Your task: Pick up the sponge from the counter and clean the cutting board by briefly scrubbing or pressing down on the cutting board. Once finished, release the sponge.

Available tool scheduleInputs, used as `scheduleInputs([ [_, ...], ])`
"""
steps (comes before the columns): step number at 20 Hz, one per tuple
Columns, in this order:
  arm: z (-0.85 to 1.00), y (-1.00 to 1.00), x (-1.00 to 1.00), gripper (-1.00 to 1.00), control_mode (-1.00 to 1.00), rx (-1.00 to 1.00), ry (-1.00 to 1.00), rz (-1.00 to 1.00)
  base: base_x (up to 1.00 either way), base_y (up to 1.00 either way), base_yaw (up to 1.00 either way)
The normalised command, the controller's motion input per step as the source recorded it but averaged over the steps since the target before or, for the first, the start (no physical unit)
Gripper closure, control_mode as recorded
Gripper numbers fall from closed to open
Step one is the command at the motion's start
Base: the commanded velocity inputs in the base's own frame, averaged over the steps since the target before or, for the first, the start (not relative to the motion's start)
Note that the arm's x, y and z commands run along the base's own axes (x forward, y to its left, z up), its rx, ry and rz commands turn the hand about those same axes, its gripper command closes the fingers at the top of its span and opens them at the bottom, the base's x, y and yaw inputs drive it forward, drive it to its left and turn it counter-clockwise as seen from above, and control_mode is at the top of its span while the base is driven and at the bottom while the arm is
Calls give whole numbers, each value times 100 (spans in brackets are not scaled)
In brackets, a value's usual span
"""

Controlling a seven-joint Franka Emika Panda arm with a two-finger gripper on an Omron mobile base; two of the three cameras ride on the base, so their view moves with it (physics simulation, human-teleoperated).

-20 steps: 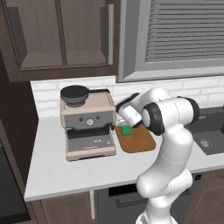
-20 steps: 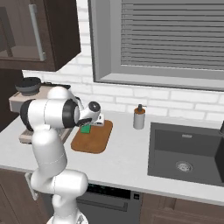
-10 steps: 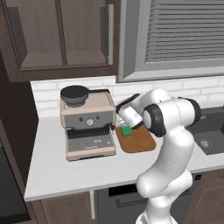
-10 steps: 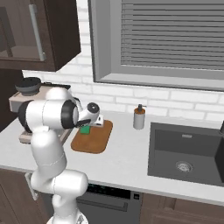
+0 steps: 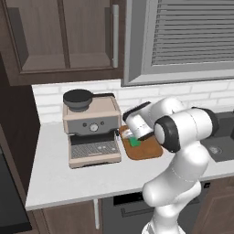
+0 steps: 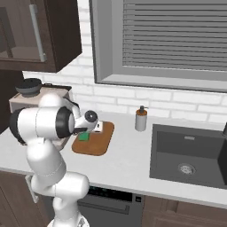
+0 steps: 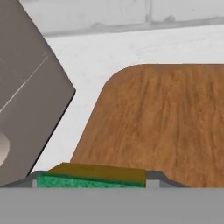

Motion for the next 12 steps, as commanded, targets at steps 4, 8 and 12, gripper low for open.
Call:
scheduleInputs([
  [4, -54, 0, -98, 100, -100, -2, -13, 0, 0, 0, 0],
  [8, -48, 0, -91, 100, -100, -3, -12, 0, 0, 0, 0],
  [12, -49, -13, -54, 100, -100, -3, -6, 0, 0, 0, 0],
])
